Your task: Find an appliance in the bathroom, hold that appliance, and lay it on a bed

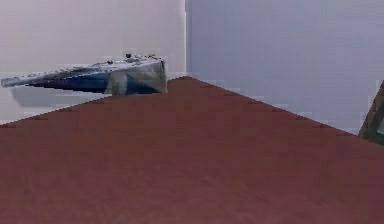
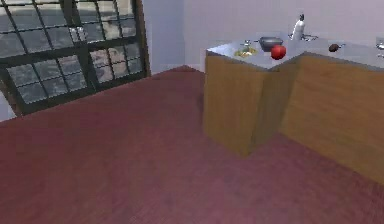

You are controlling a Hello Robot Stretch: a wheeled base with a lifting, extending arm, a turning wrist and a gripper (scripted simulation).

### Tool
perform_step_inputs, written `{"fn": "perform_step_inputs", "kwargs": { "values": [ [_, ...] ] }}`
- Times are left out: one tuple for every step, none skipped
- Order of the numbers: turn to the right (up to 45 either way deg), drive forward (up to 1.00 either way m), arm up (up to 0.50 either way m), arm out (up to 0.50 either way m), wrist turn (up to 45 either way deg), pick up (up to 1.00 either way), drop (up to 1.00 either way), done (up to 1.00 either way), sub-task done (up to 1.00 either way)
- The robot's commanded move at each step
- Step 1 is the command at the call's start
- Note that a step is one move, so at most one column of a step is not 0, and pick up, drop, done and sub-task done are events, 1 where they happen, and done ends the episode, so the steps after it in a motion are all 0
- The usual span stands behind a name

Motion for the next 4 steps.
{"fn": "perform_step_inputs", "kwargs": {
  "values": [
    [-42.0,0.00,0.00,0.00,0.0,0.00,0.00,0.00,0.00],
    [0.0,0.80,0.00,0.00,0.0,0.00,0.00,0.00,0.00],
    [-45.0,0.00,0.00,0.00,0.0,0.00,0.00,0.00,0.00],
    [0.0,0.15,0.00,0.00,0.0,0.00,0.00,0.00,0.00]
  ]
}}
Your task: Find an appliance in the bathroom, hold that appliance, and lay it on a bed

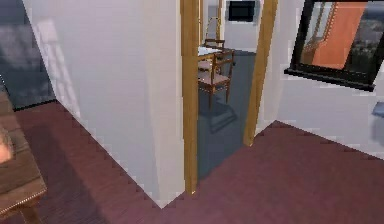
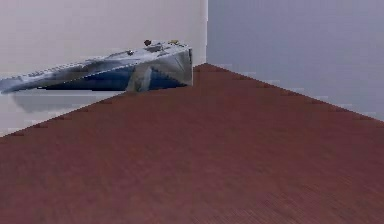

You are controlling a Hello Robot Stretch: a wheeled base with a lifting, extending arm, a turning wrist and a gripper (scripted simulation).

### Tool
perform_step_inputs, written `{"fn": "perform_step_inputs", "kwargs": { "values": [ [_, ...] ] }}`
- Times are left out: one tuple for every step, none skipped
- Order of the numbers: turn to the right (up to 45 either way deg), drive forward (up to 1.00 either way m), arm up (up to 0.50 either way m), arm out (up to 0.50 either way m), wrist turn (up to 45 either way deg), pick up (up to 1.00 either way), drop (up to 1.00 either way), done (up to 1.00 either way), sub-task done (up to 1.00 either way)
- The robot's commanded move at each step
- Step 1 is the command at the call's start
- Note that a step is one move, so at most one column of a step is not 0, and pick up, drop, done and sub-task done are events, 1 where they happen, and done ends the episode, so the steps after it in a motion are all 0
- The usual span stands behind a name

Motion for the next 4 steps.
{"fn": "perform_step_inputs", "kwargs": {
  "values": [
    [18.0,0.00,0.00,0.00,0.0,0.00,0.00,0.00,0.00],
    [0.0,1.00,0.00,0.00,0.0,0.00,0.00,0.00,0.00],
    [12.0,0.00,0.00,0.00,0.0,0.00,0.00,0.00,0.00],
    [0.0,0.15,0.00,0.00,0.0,0.00,0.00,0.00,0.00]
  ]
}}
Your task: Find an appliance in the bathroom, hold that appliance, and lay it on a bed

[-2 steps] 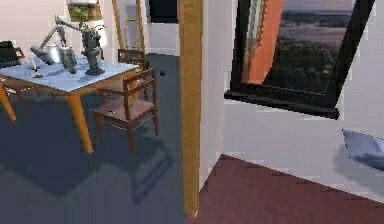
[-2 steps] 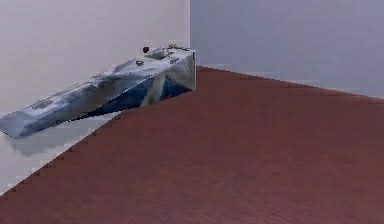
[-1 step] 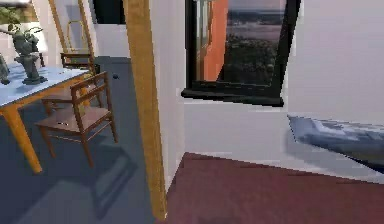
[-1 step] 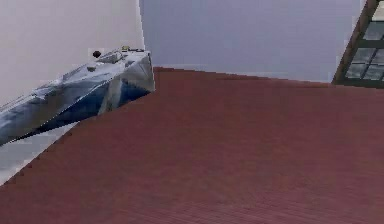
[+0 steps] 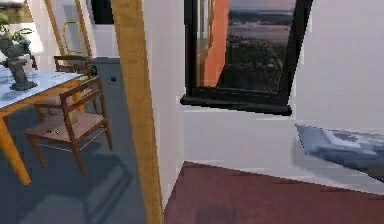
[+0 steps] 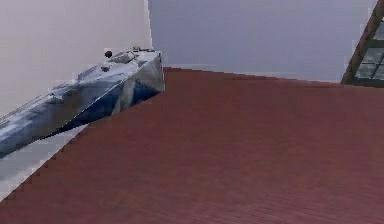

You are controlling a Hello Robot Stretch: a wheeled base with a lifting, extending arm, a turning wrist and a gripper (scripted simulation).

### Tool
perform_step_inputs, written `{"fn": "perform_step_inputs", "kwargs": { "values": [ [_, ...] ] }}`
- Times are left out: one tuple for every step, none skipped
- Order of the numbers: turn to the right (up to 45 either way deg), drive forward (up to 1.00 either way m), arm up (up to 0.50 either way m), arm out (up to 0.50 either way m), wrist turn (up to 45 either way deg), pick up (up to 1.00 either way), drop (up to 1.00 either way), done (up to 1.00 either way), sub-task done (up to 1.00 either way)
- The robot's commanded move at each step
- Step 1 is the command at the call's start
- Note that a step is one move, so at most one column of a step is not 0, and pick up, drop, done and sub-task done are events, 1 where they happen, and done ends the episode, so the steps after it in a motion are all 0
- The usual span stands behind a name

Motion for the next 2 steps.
{"fn": "perform_step_inputs", "kwargs": {
  "values": [
    [-42.0,0.00,0.00,0.00,0.0,0.00,0.00,0.00,0.00],
    [0.0,0.60,0.00,0.00,0.0,0.00,0.00,0.00,0.00]
  ]
}}
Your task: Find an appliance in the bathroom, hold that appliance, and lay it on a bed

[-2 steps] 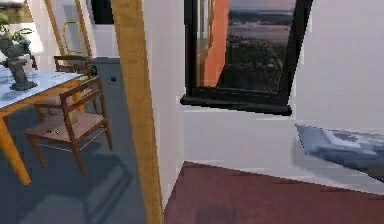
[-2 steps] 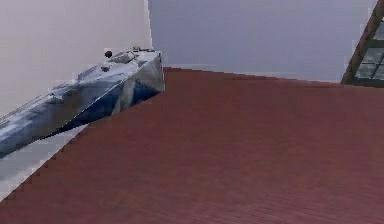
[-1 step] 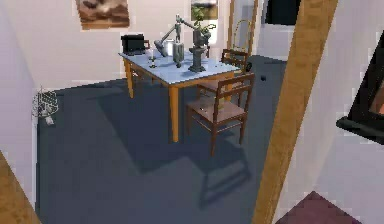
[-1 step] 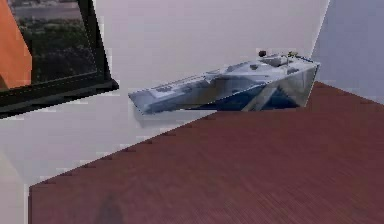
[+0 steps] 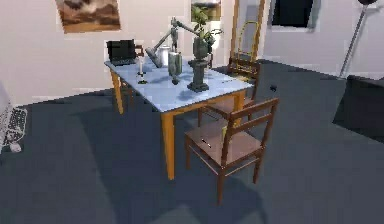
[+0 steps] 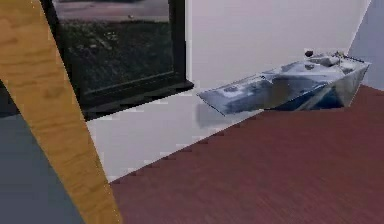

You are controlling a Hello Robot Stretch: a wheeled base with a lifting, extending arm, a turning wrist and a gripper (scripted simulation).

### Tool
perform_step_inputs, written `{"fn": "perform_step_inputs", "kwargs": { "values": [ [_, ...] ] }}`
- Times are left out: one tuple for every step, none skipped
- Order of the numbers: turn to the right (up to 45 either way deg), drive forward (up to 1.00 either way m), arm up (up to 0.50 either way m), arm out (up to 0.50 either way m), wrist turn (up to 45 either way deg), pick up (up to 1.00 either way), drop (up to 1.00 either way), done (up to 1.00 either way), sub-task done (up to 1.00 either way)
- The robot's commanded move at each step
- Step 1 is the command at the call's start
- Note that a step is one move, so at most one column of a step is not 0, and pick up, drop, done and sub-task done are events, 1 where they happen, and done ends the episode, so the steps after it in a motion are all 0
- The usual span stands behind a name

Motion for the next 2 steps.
{"fn": "perform_step_inputs", "kwargs": {
  "values": [
    [6.0,0.00,0.00,0.00,0.0,0.00,0.00,0.00,0.00],
    [0.0,0.65,0.00,0.00,0.0,0.00,0.00,0.00,0.00]
  ]
}}
